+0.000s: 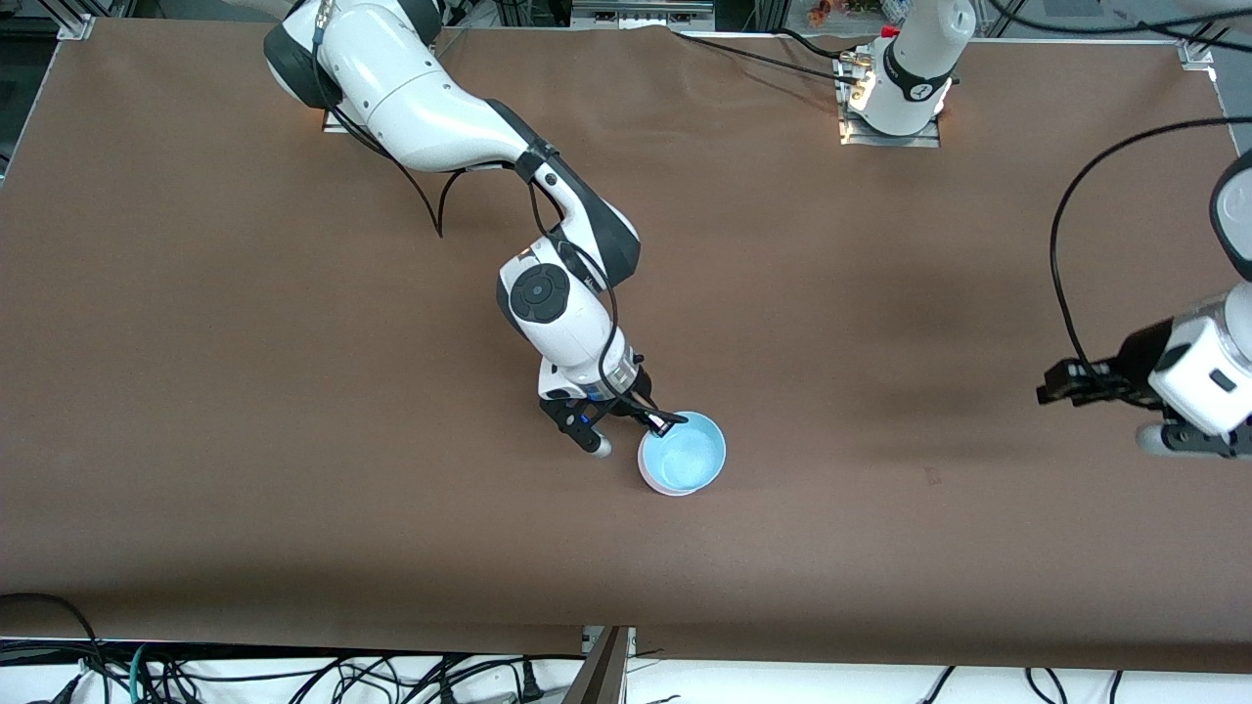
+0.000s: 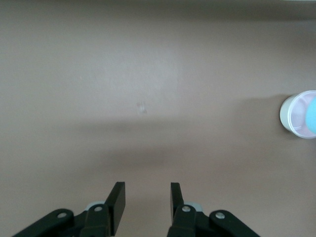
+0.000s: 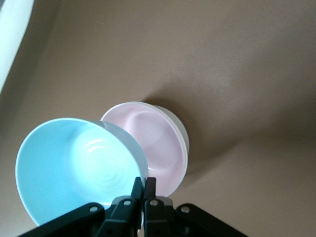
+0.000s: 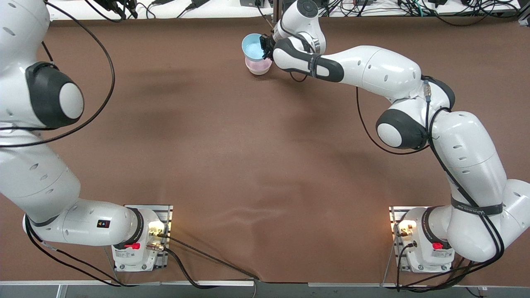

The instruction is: Stack pink and blue bowls on white bowl

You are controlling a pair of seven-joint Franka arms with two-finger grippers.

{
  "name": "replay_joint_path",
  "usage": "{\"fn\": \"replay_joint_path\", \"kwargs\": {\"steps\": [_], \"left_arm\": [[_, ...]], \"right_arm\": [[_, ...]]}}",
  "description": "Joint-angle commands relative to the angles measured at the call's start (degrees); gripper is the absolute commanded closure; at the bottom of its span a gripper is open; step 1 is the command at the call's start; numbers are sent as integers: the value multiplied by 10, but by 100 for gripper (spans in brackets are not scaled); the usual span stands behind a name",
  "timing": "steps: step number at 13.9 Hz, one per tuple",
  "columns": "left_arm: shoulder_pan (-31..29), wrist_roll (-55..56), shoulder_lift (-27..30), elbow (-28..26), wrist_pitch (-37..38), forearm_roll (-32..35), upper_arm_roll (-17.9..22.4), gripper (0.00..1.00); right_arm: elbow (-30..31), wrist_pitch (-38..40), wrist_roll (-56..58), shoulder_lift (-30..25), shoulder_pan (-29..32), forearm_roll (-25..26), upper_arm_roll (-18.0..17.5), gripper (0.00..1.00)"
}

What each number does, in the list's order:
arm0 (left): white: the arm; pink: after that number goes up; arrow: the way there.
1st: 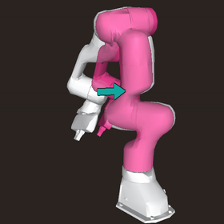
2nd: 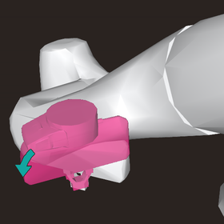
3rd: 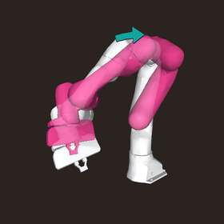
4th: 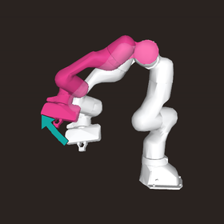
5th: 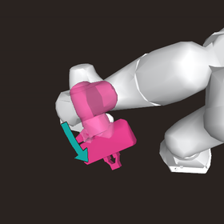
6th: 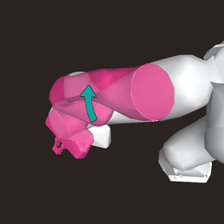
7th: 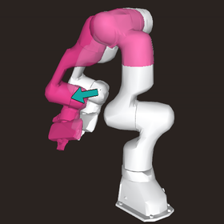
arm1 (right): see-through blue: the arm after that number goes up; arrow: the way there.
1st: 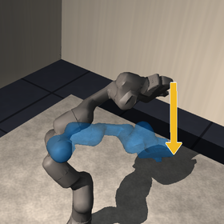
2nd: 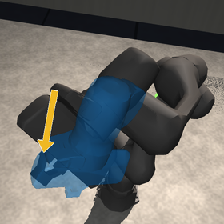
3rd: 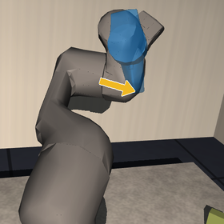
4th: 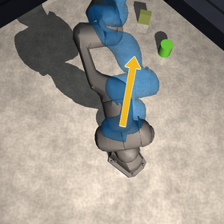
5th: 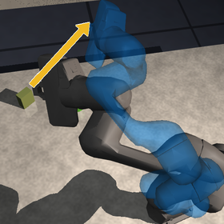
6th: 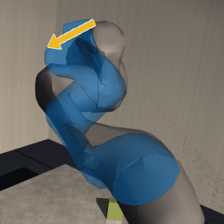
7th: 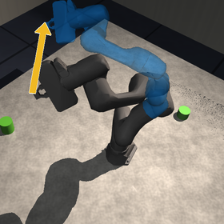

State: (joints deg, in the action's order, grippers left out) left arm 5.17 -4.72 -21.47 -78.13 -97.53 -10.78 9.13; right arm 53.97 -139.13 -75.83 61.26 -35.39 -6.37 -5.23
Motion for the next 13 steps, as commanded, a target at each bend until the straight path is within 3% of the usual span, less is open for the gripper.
{"fn": "replay_joint_path", "kwargs": {"steps": [1,3,5,9,13], "left_arm": [[6,5,91,-95,0,21,-16,55],[5,35,156,-134,12,46,-30,55],[5,58,185,-142,37,46,-36,55],[1,66,183,-180,4,55,-39,55],[8,60,119,-138,-19,91,-40,55]], "right_arm": [[-20,31,16,14,-3,17,1,100],[-20,36,25,14,-2,17,2,100],[-20,35,26,14,-2,17,2,100],[-19,35,45,19,-2,18,4,100],[-19,36,51,23,-2,19,4,100]]}}
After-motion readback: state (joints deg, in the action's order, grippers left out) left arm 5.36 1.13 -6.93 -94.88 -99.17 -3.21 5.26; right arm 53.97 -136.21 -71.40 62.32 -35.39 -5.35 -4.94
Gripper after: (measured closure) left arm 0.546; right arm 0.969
